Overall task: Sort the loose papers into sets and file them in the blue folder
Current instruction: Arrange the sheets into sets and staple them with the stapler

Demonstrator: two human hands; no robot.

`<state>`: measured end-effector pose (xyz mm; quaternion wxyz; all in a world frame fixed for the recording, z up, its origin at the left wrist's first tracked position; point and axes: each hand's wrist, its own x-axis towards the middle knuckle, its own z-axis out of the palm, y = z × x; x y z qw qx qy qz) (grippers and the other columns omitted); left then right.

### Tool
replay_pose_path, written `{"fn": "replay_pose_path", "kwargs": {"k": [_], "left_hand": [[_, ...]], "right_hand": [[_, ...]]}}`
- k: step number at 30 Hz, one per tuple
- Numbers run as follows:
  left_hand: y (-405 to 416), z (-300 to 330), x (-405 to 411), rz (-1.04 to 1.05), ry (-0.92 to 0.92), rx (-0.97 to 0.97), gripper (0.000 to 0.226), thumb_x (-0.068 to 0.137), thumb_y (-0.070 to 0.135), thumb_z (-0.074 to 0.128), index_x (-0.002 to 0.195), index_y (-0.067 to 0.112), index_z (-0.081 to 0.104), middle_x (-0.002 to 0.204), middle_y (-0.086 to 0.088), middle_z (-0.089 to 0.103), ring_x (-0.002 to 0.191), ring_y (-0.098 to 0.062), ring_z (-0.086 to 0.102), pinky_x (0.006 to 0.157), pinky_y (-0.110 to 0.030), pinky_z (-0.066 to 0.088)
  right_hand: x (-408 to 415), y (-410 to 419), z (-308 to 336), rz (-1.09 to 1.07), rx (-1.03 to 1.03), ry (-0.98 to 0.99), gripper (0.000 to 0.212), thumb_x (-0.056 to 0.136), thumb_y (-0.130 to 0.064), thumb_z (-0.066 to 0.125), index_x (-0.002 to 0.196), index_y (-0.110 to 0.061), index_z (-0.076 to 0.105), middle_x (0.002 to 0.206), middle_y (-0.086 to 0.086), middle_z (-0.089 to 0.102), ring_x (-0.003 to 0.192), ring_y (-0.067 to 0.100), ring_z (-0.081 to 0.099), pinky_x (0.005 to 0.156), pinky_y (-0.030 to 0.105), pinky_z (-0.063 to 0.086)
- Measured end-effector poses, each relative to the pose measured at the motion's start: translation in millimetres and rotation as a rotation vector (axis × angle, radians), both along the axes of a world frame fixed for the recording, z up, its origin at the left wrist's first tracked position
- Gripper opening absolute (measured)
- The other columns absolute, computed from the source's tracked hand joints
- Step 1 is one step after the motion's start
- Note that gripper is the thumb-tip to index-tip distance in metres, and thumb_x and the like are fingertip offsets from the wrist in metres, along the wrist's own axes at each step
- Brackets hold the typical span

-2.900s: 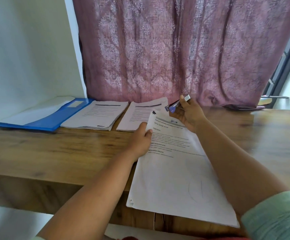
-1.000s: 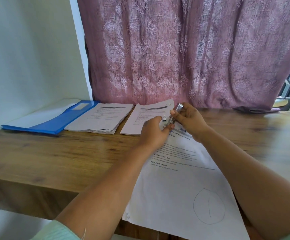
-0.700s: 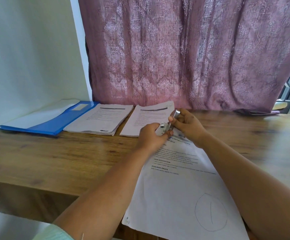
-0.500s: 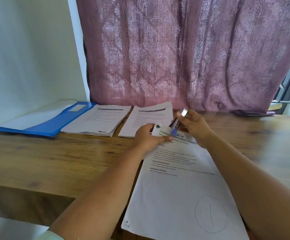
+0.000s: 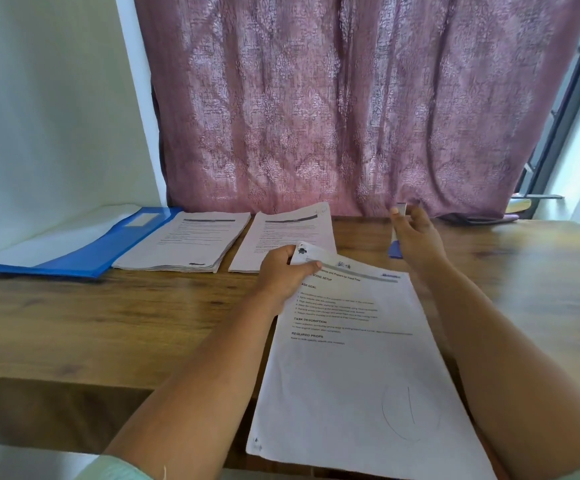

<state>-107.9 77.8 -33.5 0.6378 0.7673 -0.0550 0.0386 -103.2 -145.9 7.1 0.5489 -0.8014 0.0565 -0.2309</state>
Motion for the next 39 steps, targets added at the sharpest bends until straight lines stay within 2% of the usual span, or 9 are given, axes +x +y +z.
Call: {"fn": "replay_pose_path", "kwargs": {"k": [4,7,15,20,22,26,30,34,39], "left_hand": [[2,-1,-1,0.011,-0.023,-0.005,0.02,0.088,0.016,0.071,0.107,0.016,0.068,0.097,0.003,0.073,0.079,-0.007,0.069,0.052,-0.015,0.05],[2,-3,-1,0.005,-0.03,-0.003,0.02,0.089,0.015,0.069,0.109,0.016,0.068,0.101,0.001,0.073,0.084,-0.012,0.069,0.059,-0.02,0.052],[-2,-3,-1,-0.004,-0.052,-0.057,0.013,0.094,0.014,0.061,0.105,0.016,0.067,0.1,-0.002,0.073,0.089,-0.021,0.07,0.076,-0.036,0.059],[-6,-2,-4,-0.049,-0.042,-0.096,0.013,0.098,0.013,0.054,0.102,0.02,0.065,0.101,-0.003,0.072,0.092,-0.023,0.071,0.08,-0.041,0.059],[-6,-2,-5,-0.062,-0.044,-0.104,0.015,0.098,0.014,0.053,0.107,0.018,0.065,0.103,-0.005,0.072,0.093,-0.024,0.071,0.082,-0.044,0.058],[-5,1,-6,-0.013,-0.074,-0.198,0.014,0.099,0.012,0.053,0.107,0.013,0.064,0.102,-0.008,0.072,0.09,-0.024,0.07,0.074,-0.038,0.059],[-2,8,-6,0.075,-0.02,-0.362,0.014,0.099,0.012,0.052,0.106,0.008,0.063,0.095,-0.009,0.07,0.084,-0.026,0.069,0.068,-0.035,0.058],[6,10,3,0.144,0.038,-0.472,0.012,0.099,0.015,0.054,0.102,0.008,0.063,0.094,-0.012,0.068,0.085,-0.03,0.066,0.069,-0.038,0.055],[12,5,13,0.193,0.059,-0.591,0.012,0.1,0.014,0.052,0.097,0.013,0.064,0.096,-0.012,0.068,0.084,-0.028,0.066,0.061,-0.033,0.052]], "right_hand": [[-33,-43,-5,-0.103,-0.431,0.191,0.033,0.098,-0.043,0.047,0.125,-0.024,0.051,0.102,0.008,0.062,0.092,0.029,0.056,0.075,0.03,0.034],[-55,-77,-20,-0.24,-0.635,0.39,0.041,0.098,-0.046,0.046,0.132,-0.024,0.052,0.126,0.014,0.06,0.112,0.033,0.055,0.087,0.036,0.042],[-88,-125,-39,-0.439,-0.871,0.688,0.039,0.094,-0.049,0.047,0.122,-0.023,0.058,0.122,0.011,0.053,0.115,0.032,0.053,0.092,0.04,0.047],[-96,-114,-37,-0.542,-0.851,0.653,0.041,0.096,-0.042,0.046,0.128,-0.017,0.05,0.127,0.012,0.048,0.12,0.034,0.047,0.092,0.043,0.045],[-98,-104,-36,-0.572,-0.917,0.476,0.04,0.094,-0.04,0.051,0.128,-0.018,0.051,0.126,0.01,0.049,0.119,0.031,0.045,0.091,0.043,0.044],[-98,-68,-28,-0.274,-0.605,0.046,0.04,0.093,-0.044,0.058,0.12,-0.015,0.062,0.113,0.005,0.064,0.094,0.02,0.058,0.079,0.031,0.047],[-101,-40,-26,0.121,-0.179,0.283,0.061,0.082,-0.063,0.061,0.126,-0.02,0.058,0.11,-0.001,0.068,0.099,0.021,0.065,0.09,0.041,0.053],[-102,-42,-36,0.371,-0.021,0.407,0.061,0.076,-0.041,0.079,0.127,-0.026,0.048,0.118,-0.001,0.066,0.104,0.022,0.066,0.09,0.045,0.056],[-95,-61,-42,0.46,0.094,0.484,0.052,0.085,-0.03,0.072,0.132,-0.022,0.051,0.119,0.006,0.069,0.106,0.032,0.067,0.096,0.054,0.05]]}}
